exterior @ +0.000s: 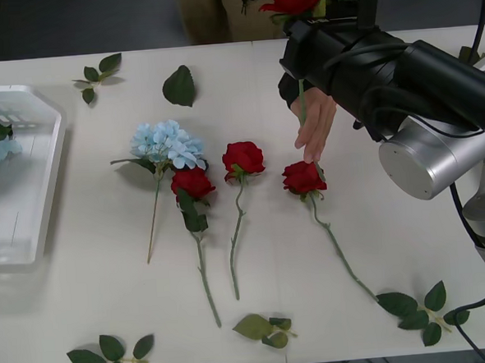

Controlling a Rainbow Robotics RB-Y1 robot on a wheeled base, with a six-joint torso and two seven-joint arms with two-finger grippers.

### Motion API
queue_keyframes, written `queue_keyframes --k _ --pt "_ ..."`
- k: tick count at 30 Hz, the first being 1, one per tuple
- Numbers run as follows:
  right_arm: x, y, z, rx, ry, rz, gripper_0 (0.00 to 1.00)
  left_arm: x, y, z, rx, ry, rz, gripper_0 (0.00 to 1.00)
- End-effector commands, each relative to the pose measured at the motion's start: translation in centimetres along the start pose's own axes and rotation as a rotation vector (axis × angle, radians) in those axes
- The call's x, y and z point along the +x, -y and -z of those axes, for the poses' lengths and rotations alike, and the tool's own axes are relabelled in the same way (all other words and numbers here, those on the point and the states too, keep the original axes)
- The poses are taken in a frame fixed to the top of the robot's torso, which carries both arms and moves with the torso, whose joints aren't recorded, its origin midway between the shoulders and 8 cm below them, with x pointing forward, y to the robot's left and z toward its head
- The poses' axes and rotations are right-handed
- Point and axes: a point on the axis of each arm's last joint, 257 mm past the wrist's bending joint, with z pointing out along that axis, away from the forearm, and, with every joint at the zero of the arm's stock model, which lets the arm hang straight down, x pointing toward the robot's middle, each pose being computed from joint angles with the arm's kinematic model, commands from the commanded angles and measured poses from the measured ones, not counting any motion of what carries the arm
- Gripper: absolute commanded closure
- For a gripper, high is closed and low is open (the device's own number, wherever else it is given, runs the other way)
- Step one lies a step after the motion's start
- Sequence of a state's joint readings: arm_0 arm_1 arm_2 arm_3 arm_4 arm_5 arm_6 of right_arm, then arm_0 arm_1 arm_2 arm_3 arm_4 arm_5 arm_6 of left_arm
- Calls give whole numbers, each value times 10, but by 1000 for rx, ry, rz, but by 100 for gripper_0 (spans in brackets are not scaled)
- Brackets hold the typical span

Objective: Place the red flowers into the right box and the blue flowers into the left box. If a person shows an open palm, hand one flower to the person first, then continue sorting.

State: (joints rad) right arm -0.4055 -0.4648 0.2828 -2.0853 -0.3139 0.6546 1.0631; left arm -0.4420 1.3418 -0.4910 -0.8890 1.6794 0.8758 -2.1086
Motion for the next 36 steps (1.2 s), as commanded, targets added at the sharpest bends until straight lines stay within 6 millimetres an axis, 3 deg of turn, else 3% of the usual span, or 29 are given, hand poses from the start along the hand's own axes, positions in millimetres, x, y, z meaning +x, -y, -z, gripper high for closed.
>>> queue_keyframes --k 1,2,3,4,6,8,15,18,21,24,28,32,36 --pt "-13 9 5 13 21 -25 84 -13 -4 5 -10 31 -60 3" --pt "-13 9 5 12 21 -28 66 -13 -3 5 -10 31 -61 3" --pt "-13 9 5 11 21 -29 60 -13 -3 5 -10 31 -62 3" --pt "-13 9 5 11 22 -30 40 -13 -4 5 -11 30 -61 4" --pt "-13 9 5 10 21 -36 12 -13 -4 5 -11 30 -61 3" --pt "-13 8 5 7 19 -38 0 -13 -4 5 -11 30 -61 3" --pt "-11 6 8 -10 5 -43 0 -12 -5 5 -13 29 -59 3" --pt "-6 7 18 -20 -30 -45 0 -12 -5 5 -14 29 -61 3" --pt "-6 13 38 -9 -78 -40 0 -10 -2 6 -2 23 -58 3" --pt "-10 19 69 -7 -128 -63 0 -14 21 10 75 3 -26 4" --pt "-5 27 98 1 -189 -85 0 -21 37 17 120 -30 37 4" --pt "16 56 129 52 -300 -16 0 -28 56 25 139 -84 69 3" --pt "64 99 157 104 -483 64 0 -42 80 36 147 -122 86 4"
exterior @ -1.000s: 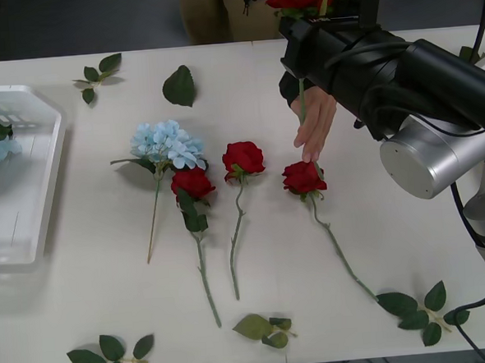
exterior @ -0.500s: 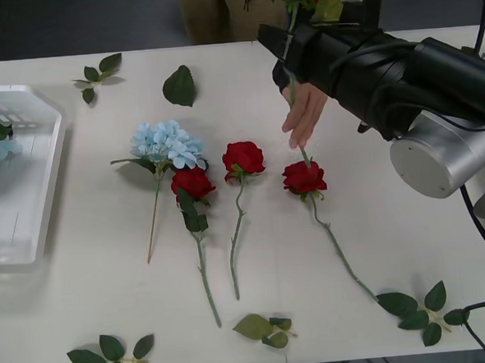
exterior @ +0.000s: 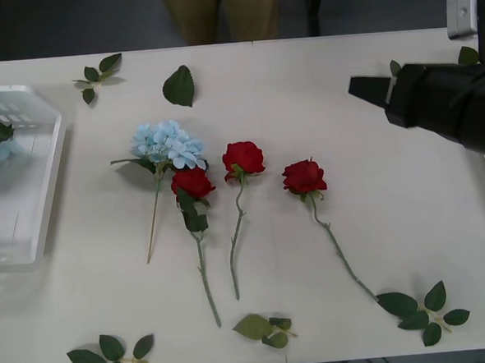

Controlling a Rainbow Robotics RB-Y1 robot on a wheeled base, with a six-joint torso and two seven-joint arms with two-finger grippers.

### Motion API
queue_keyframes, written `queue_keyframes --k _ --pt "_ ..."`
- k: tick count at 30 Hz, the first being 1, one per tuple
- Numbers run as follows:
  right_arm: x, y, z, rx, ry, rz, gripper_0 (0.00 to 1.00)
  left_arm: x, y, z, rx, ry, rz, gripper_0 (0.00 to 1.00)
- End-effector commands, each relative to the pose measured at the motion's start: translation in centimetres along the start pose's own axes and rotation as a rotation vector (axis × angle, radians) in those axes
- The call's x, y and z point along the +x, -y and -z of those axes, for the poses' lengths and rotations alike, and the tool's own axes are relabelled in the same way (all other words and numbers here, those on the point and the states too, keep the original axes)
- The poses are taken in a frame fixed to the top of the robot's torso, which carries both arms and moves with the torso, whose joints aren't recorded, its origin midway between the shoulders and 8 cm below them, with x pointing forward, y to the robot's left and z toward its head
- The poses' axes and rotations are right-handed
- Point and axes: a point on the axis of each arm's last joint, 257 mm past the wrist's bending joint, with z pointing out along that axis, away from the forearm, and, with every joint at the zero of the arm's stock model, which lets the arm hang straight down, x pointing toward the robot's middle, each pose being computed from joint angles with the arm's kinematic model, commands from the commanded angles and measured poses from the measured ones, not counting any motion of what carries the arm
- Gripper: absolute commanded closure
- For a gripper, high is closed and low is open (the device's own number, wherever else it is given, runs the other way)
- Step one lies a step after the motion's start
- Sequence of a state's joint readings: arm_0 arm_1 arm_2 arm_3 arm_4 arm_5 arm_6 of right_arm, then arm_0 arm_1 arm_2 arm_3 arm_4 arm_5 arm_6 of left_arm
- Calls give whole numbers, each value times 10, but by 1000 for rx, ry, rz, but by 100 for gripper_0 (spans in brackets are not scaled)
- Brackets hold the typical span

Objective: Place the red flowers into the right box and the blue flowers into the left box. If a person shows an open palm, hand one flower to the person first, then continue sorting.

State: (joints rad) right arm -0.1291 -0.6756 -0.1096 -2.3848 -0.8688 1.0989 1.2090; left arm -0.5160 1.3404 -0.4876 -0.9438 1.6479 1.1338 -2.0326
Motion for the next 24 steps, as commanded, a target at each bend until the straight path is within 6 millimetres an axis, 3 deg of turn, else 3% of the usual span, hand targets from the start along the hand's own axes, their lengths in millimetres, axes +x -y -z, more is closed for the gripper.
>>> queue_keyframes --k 1,7,11,17,24 --pt "48 50 13 67 -176 146 0 -52 38 27 10 36 89 3" --pt "120 116 3 86 -388 246 0 -65 92 34 -5 -23 42 3" --pt "159 141 -15 71 -444 276 0 -64 119 41 -1 -58 26 4" --pt "188 127 -54 17 -441 305 0 -72 175 37 -13 -73 -21 3" --pt "205 100 -100 16 -458 343 0 -85 248 11 -41 -23 -30 3"
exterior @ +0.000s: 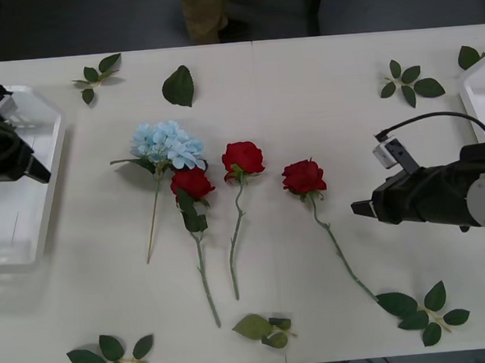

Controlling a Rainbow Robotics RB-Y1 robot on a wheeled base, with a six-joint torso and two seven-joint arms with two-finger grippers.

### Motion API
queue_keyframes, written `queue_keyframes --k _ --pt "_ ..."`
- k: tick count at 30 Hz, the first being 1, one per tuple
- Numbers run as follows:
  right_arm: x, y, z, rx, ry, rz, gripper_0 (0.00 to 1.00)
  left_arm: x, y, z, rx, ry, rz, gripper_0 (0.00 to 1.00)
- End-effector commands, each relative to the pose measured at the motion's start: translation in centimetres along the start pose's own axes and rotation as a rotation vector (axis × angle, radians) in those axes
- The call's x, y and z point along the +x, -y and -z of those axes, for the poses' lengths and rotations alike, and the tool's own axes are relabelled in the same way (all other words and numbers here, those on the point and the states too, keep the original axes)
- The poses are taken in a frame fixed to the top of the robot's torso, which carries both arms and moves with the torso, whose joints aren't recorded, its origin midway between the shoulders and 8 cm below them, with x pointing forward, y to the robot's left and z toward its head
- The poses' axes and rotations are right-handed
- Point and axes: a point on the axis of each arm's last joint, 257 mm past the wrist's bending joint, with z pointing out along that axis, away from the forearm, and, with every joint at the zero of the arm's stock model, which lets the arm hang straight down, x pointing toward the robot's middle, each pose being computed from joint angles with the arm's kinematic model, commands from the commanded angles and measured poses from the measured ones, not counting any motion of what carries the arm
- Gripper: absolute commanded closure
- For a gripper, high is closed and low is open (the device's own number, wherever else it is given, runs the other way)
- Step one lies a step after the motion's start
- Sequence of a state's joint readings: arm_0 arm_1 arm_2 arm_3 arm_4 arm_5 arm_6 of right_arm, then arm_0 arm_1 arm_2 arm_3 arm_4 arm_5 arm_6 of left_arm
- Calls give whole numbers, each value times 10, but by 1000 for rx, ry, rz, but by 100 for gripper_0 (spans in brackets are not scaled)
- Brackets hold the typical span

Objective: Place the red flowers into the right box and the blue flowers into the left box. If a person shows an open palm, hand one flower to the person first, then continue sorting.

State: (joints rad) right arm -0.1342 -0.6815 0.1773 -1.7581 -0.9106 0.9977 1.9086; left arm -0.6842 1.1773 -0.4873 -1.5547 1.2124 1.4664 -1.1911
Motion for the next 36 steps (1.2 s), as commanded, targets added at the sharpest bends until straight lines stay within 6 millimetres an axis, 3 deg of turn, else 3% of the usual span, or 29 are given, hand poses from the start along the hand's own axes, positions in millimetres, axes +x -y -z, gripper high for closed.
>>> queue_keyframes --k 1,6,11,17,19,20,23,25,29,31,36 --pt "-38 -14 -21 15 27 17 0 -30 64 6 11 92 -63 3" --pt "-52 -30 -41 25 26 7 0 -25 125 -17 69 76 -46 3" --pt "-61 -42 -54 19 25 9 0 -18 164 -38 100 76 -100 3" --pt "-61 -46 -70 27 23 33 0 -15 180 -66 52 120 -167 3" --pt "-58 -45 -74 33 22 36 6 -14 181 -72 48 124 -173 4" --pt "-56 -44 -77 37 23 38 13 -12 184 -78 49 126 -175 4" --pt "-53 -43 -80 43 22 45 22 -9 188 -87 51 135 -186 3" --pt "-53 -43 -80 45 20 47 38 -8 192 -93 56 143 -187 3" --pt "-52 -42 -80 49 19 52 88 -8 200 -107 70 146 -166 4" --pt "-52 -42 -80 50 19 51 100 -9 202 -113 67 150 -163 4" --pt "-53 -39 -80 60 20 57 100 -15 203 -127 35 164 -145 3"
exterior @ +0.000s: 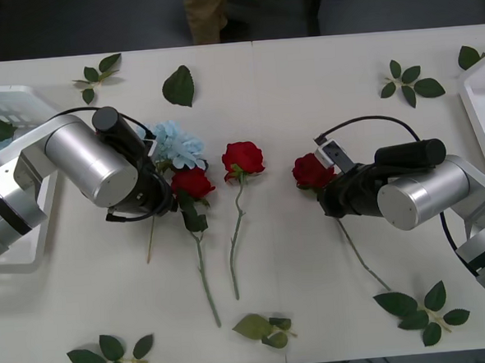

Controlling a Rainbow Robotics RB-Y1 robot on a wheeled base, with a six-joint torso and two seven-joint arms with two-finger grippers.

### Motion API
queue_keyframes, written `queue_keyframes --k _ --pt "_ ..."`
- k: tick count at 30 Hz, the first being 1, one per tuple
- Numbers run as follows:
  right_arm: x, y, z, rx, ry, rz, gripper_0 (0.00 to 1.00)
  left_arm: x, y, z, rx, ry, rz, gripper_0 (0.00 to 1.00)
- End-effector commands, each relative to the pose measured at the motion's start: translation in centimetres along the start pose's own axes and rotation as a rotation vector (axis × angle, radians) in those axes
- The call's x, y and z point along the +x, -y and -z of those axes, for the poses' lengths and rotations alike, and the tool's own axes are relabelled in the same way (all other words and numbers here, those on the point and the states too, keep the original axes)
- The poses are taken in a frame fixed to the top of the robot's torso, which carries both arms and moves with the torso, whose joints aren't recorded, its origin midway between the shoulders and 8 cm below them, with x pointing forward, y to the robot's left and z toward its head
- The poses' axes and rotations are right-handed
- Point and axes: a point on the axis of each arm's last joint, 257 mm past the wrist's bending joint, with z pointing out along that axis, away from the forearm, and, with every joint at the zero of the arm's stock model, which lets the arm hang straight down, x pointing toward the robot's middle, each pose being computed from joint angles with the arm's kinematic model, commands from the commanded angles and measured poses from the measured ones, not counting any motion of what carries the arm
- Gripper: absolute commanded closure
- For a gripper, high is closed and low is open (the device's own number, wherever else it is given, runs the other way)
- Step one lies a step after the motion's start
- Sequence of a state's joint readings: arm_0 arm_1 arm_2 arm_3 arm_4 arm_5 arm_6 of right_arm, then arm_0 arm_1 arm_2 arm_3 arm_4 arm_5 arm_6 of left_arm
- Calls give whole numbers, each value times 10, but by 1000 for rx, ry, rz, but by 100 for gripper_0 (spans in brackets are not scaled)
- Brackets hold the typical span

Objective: Place the red flowers into the right box and the blue flowers into the left box. If a person shows an open palm, hand one flower to the person first, then continue sorting.

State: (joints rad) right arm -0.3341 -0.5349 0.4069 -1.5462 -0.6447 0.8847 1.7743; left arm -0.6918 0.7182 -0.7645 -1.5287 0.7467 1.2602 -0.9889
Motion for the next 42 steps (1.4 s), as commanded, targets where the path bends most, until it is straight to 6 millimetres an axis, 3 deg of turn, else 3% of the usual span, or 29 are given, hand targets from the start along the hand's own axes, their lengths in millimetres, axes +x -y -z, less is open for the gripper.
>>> queue_keyframes --k 1,7,9,10,11,13,15,16,20,24,31,35,42 --pt "-21 -2 -1 9 30 -15 100 -29 18 1 -5 62 25 3" --pt "-28 5 2 20 52 -23 100 -29 13 -2 -22 65 28 4" --pt "-32 8 5 23 63 -22 100 -29 13 -2 -23 65 28 66" --pt "-33 10 7 26 69 -25 99 -29 11 -2 -26 64 25 83" --pt "-35 11 9 26 72 -25 93 -29 11 -2 -27 64 22 88" --pt "-38 15 15 31 80 -30 63 -29 10 -2 -29 64 22 99" --pt "-41 18 25 28 74 -41 39 -29 8 -2 -33 64 23 100" --pt "-41 20 32 27 64 -47 33 -29 7 -2 -34 63 24 100" --pt "-40 25 58 25 34 -56 25 -29 5 -3 -39 64 24 100" --pt "-36 24 74 17 0 -52 23 -29 5 -3 -38 63 24 100" --pt "-35 15 59 14 13 -39 24 -29 -1 -2 -48 64 26 100" --pt "-28 11 41 11 23 -42 24 -33 -19 4 -74 71 28 100" --pt "-15 1 18 1 4 -33 23 -40 -75 59 -84 12 12 100"
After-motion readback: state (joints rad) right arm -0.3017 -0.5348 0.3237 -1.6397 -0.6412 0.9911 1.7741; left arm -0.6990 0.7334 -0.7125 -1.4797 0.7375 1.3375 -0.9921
